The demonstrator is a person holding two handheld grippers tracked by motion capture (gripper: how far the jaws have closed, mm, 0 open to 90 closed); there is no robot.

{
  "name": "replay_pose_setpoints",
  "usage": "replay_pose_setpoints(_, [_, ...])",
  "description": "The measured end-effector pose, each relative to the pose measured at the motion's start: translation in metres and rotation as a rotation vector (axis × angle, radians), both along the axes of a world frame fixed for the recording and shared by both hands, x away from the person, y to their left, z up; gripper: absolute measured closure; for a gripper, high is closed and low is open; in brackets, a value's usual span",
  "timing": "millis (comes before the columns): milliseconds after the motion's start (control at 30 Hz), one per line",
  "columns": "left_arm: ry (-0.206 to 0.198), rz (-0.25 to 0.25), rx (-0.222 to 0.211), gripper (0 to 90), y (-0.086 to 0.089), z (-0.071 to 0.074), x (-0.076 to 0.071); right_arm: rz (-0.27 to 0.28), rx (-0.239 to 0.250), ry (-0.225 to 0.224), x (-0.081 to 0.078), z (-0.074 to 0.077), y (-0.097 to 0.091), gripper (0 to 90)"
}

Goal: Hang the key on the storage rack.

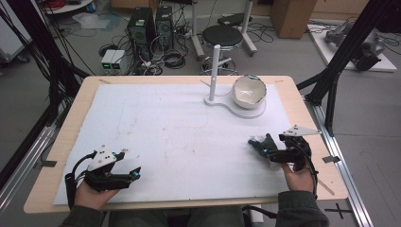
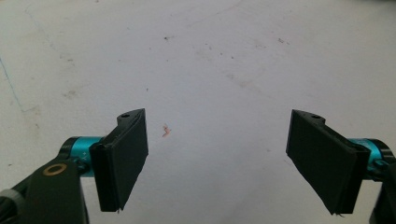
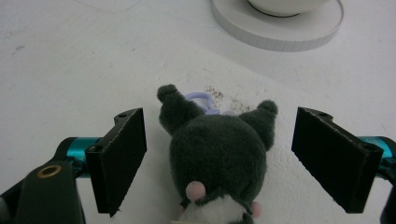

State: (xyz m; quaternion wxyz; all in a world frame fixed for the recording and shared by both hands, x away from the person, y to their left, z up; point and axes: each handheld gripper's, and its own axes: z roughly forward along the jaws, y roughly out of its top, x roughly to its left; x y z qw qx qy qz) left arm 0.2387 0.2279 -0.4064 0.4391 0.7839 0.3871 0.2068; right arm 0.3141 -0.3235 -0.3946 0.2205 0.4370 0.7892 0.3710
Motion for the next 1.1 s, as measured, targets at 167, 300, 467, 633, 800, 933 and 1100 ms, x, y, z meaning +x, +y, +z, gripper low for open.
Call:
replay_pose_setpoints(167, [0.001, 0.0, 0.002, 21.2, 0.0, 0.0, 0.0, -0.004, -0.014, 0.029, 0.001, -0.005, -0.001, 17.5])
replay_pose_setpoints(300, [0.001, -0.001, 0.005, 21.2, 0.0, 0.0, 0.0, -0.005, -0.009, 0.043, 0.002, -0.008, -0.002, 18.5])
replay_pose_setpoints(467, [0.001, 0.003, 0.004, 21.2, 0.0, -0.001, 0.0, -0.001, -0.009, 0.078, 0.004, -0.012, -0.003, 20.4])
replay_pose_setpoints(633, [0.003, 0.0, 0.004, 21.2, -0.001, -0.001, 0.0, 0.007, -0.011, 0.105, 0.006, -0.017, -0.004, 22.7])
replay_pose_setpoints(800, [0.004, 0.0, 0.008, 21.2, -0.001, -0.001, 0.0, 0.012, -0.012, 0.123, 0.007, -0.019, -0.003, 23.9])
replay_pose_setpoints(933, [0.005, 0.0, 0.008, 21.2, -0.001, -0.001, 0.001, 0.013, -0.02, 0.149, 0.008, -0.022, -0.003, 25.5])
replay_pose_setpoints(1100, [0.004, -0.001, 0.008, 21.2, -0.001, -0.001, 0.0, 0.01, -0.029, 0.157, 0.009, -0.024, -0.003, 27.8])
